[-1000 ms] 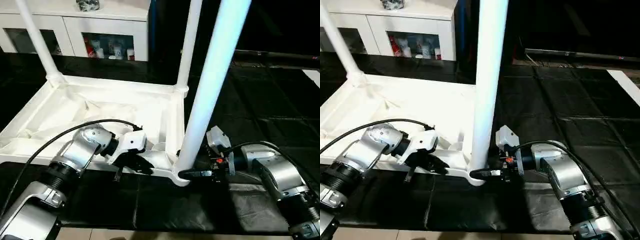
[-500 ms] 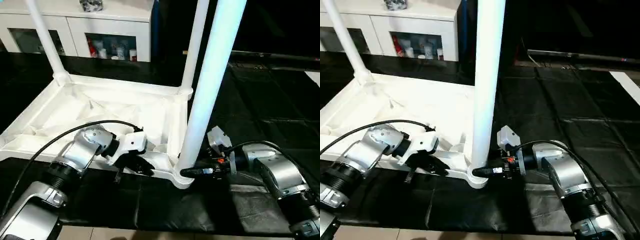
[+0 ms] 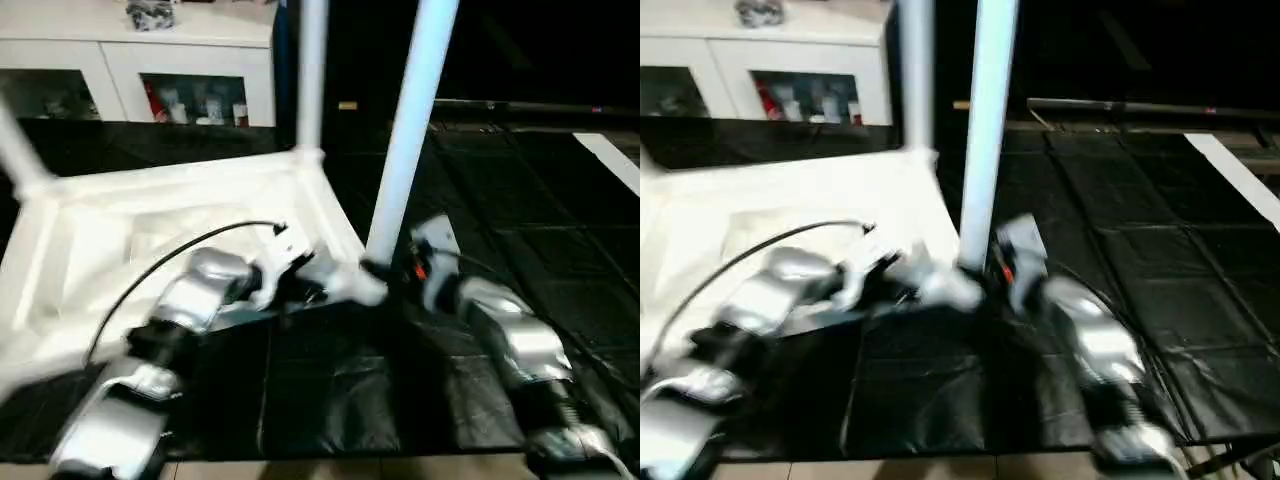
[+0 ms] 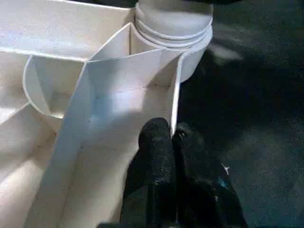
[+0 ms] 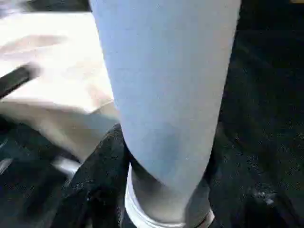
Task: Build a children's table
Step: Rotate leg to tighten
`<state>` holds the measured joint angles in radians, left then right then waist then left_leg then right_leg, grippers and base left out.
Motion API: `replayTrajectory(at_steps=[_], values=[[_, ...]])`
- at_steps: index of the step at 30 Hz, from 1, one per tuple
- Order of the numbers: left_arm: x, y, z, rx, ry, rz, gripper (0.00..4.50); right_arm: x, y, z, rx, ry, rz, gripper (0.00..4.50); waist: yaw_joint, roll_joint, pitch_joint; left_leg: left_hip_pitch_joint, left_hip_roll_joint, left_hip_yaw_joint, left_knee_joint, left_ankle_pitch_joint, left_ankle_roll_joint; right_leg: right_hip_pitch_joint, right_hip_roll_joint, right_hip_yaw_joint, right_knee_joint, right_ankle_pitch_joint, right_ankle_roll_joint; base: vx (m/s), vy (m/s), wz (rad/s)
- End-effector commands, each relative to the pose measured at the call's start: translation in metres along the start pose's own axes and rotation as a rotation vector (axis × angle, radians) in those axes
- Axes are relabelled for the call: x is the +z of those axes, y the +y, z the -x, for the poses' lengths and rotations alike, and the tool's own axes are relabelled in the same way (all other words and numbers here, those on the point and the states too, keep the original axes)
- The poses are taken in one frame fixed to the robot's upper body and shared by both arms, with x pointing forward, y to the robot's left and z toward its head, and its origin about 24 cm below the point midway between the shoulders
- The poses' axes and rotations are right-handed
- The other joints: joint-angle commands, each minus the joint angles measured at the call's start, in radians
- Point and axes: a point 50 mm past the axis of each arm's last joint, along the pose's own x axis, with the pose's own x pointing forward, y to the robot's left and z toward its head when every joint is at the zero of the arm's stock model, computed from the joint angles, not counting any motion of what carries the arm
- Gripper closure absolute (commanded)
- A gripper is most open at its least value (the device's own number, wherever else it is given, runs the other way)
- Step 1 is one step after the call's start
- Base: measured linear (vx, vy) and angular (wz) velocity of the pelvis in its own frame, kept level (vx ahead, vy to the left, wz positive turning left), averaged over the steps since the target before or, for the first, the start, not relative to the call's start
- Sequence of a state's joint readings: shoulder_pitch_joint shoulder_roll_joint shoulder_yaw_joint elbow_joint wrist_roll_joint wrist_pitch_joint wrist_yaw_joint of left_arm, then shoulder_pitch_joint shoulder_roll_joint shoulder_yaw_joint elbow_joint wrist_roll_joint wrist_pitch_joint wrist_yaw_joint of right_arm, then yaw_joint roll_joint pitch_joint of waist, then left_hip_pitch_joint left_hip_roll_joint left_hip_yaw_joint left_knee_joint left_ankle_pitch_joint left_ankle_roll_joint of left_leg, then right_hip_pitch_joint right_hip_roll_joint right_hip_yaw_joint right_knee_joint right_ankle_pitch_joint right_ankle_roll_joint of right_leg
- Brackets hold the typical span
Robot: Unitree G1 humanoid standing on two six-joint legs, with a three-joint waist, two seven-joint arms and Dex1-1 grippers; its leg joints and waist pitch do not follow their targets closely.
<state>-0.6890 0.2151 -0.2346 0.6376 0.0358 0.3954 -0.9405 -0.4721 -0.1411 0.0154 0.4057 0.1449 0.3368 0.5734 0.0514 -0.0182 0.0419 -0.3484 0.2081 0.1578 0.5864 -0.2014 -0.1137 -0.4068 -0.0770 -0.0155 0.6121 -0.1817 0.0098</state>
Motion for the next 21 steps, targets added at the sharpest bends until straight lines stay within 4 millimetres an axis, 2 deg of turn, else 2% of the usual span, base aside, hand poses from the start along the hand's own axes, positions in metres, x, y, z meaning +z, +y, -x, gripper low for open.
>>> replayTrajectory(at_steps=[1,3,4,6,7,8,11,12,14,15,16,18,20,21], values=[[0.028,-0.007,-0.016,0.057,-0.102,0.011,4.50,-0.008,0.043,-0.027,0.108,0.054,-0.012,2.54,0.004,-0.001,-0.057,-0.010,-0.004,0.012,-0.071,-0.132,-0.005,0.053,-0.033,0.019,-0.070,-0.166,-0.210,0.000,0.000,0.00],[0.033,-0.008,-0.018,0.081,-0.116,0.011,4.50,-0.007,0.047,-0.032,0.075,0.061,0.017,2.54,0.005,-0.002,-0.059,-0.011,-0.004,0.012,-0.070,-0.103,0.008,0.056,-0.032,0.018,-0.064,-0.102,-0.220,0.000,0.000,0.00],[0.034,-0.008,-0.017,0.079,-0.118,-0.006,4.50,-0.007,0.049,-0.033,0.095,0.059,0.044,2.54,0.005,-0.009,-0.060,-0.010,-0.004,0.014,-0.069,-0.096,0.017,0.058,-0.031,0.017,-0.065,-0.078,-0.224,0.000,0.000,0.00],[0.033,-0.008,-0.016,0.072,-0.118,-0.024,4.50,-0.007,0.050,-0.032,0.119,0.051,0.052,1.87,0.007,-0.004,-0.059,-0.010,-0.003,0.015,-0.068,-0.088,0.033,0.059,-0.033,0.018,-0.062,-0.049,-0.233,0.000,0.000,0.00],[0.033,-0.008,-0.016,0.072,-0.118,-0.024,4.50,-0.007,0.050,-0.032,0.119,0.051,0.052,1.87,0.007,-0.004,-0.058,-0.010,-0.003,0.015,-0.068,-0.090,0.036,0.059,-0.032,0.018,-0.063,-0.048,-0.234,0.000,0.000,0.00],[0.030,-0.008,-0.013,0.053,-0.111,-0.046,4.50,-0.006,0.048,-0.030,0.137,0.043,0.052,1.84,0.007,-0.009,-0.057,-0.010,-0.003,0.016,-0.069,-0.098,0.043,0.060,-0.033,0.018,-0.064,-0.062,-0.233,0.000,0.000,0.00],[0.019,-0.008,-0.006,0.004,-0.081,-0.086,4.50,-0.006,0.040,-0.023,0.143,0.033,0.059,1.51,0.005,-0.007,-0.055,-0.011,0.000,0.014,-0.072,-0.129,0.044,0.060,-0.036,0.019,-0.069,-0.119,-0.223,0.000,0.000,0.00],[0.014,-0.008,-0.002,-0.017,-0.062,-0.102,4.50,-0.004,0.035,-0.017,0.166,0.020,0.070,1.42,0.002,0.001,-0.055,-0.009,0.002,0.013,-0.073,-0.135,0.040,0.058,-0.037,0.019,-0.070,-0.118,-0.223,0.000,0.000,0.00],[0.012,-0.007,0.000,-0.031,-0.056,-0.115,4.50,-0.005,0.033,-0.014,0.183,0.017,0.078,1.30,0.000,0.007,-0.054,-0.007,0.002,0.014,-0.072,-0.143,0.037,0.056,-0.034,0.020,-0.068,-0.103,-0.230,0.000,0.000,0.00],[0.010,-0.007,0.002,-0.044,-0.051,-0.127,4.50,-0.005,0.031,-0.011,0.199,0.015,0.085,1.30,0.001,0.004,-0.055,-0.007,0.002,0.014,-0.072,-0.146,0.039,0.058,-0.034,0.020,-0.068,-0.096,-0.233,0.000,0.000,0.00],[0.006,-0.005,0.006,-0.065,-0.030,-0.141,4.50,-0.006,0.026,-0.003,0.238,0.019,0.107,1.06,0.001,0.004,-0.055,-0.008,0.002,0.014,-0.073,-0.145,0.040,0.058,-0.033,0.020,-0.068,-0.091,-0.234,0.000,0.000,0.00],[0.003,-0.005,0.013,-0.132,-0.029,-0.167,4.50,-0.007,0.022,0.008,0.313,0.033,0.123,0.93,0.002,0.008,-0.055,-0.005,0.003,0.015,-0.072,-0.153,0.048,0.058,-0.031,0.019,-0.068,-0.076,-0.244,0.000,0.000,0.00],[-0.001,-0.005,0.022,-0.202,-0.001,-0.221,4.50,-0.005,0.017,0.020,0.400,0.044,0.151,0.69,0.005,0.008,-0.055,-0.005,0.005,0.015,-0.072,-0.155,0.056,0.059,-0.034,0.020,-0.066,-0.065,-0.253,0.000,0.000,0.00],[-0.002,-0.005,0.025,-0.223,0.011,-0.234,4.50,-0.005,0.015,0.024,0.427,0.052,0.161,0.56,0.009,0.018,-0.056,-0.003,0.006,0.011,-0.072,-0.158,0.052,0.060,-0.034,0.019,-0.064,-0.065,-0.253,0.000,0.000,0.00]])
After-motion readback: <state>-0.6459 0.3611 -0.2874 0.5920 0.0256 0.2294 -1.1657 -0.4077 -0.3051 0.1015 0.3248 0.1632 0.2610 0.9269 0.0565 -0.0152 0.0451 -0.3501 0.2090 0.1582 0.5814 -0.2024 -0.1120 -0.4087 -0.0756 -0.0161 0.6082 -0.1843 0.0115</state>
